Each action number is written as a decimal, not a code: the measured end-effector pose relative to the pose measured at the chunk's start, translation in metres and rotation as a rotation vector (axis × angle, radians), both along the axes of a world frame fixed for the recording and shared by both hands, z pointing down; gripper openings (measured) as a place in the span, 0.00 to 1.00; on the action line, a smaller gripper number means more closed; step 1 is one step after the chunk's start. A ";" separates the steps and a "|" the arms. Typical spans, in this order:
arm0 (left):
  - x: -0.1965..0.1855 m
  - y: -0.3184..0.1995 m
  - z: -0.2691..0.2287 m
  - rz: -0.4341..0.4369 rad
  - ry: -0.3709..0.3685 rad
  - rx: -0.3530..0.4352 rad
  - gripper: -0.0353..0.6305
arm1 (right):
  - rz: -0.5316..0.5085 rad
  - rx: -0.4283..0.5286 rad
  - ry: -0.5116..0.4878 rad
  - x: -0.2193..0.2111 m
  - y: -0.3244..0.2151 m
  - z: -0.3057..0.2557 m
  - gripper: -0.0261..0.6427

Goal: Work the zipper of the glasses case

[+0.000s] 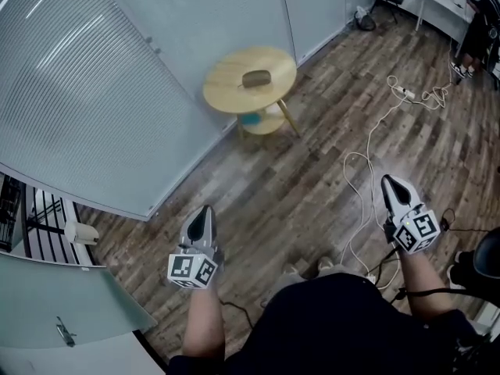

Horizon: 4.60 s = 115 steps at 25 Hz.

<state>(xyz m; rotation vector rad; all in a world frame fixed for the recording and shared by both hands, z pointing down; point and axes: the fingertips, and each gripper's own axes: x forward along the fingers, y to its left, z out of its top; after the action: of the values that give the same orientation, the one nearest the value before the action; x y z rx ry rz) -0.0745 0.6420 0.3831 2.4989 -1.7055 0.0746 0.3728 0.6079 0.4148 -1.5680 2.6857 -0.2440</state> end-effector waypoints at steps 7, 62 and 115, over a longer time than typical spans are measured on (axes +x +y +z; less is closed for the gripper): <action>0.027 -0.014 0.012 -0.016 -0.022 0.002 0.06 | -0.074 0.010 0.102 0.005 -0.018 0.020 0.05; -0.036 -0.511 0.035 -0.011 -0.011 -0.032 0.06 | -0.243 -0.077 0.041 -0.147 -0.527 0.036 0.05; -0.088 -0.845 0.140 0.096 -0.022 -0.247 0.06 | -0.741 -0.266 0.474 -0.355 -0.772 0.212 0.64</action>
<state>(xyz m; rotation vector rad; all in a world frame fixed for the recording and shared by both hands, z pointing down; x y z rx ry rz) -0.1623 -0.2029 0.5230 2.4019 -1.4806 0.3025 0.0181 -0.1638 0.6269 -0.6247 3.6450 -0.2691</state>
